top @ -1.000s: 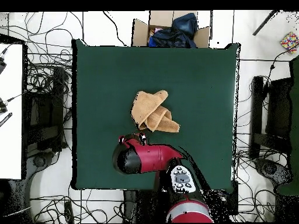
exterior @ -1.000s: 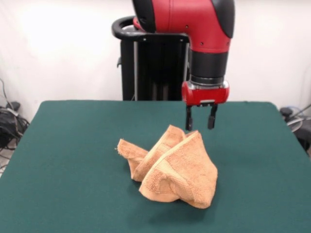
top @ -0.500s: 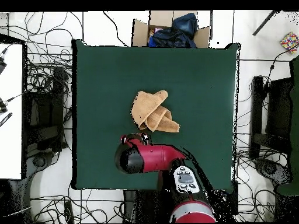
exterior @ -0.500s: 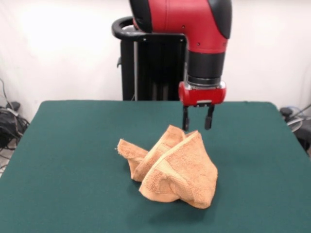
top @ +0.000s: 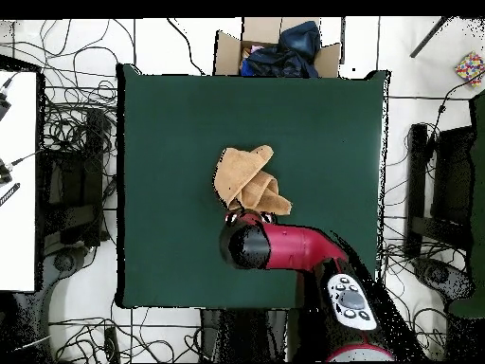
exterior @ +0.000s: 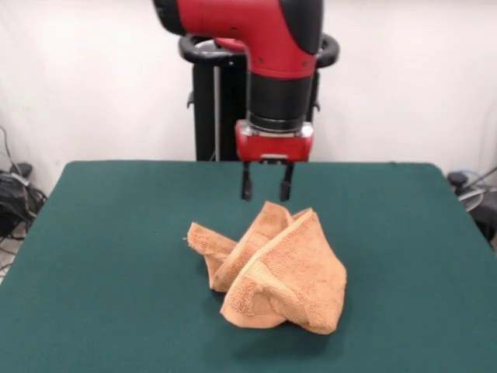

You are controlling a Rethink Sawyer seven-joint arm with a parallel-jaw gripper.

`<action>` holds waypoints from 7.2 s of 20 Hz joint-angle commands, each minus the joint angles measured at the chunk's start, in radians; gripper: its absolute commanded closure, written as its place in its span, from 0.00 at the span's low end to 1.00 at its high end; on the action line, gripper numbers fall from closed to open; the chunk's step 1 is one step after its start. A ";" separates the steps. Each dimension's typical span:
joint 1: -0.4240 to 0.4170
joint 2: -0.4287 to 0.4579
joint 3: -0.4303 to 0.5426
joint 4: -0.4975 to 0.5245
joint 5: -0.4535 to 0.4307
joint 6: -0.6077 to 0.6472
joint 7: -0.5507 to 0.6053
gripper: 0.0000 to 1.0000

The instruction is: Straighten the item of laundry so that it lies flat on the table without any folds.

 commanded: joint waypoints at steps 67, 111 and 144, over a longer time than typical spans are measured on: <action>-0.445 -0.191 0.569 0.159 -0.377 0.279 -0.221 0.00; -0.283 0.008 0.523 -0.096 -0.443 0.280 -0.151 0.00; -0.353 0.138 0.514 -0.133 -0.592 0.248 -0.213 0.00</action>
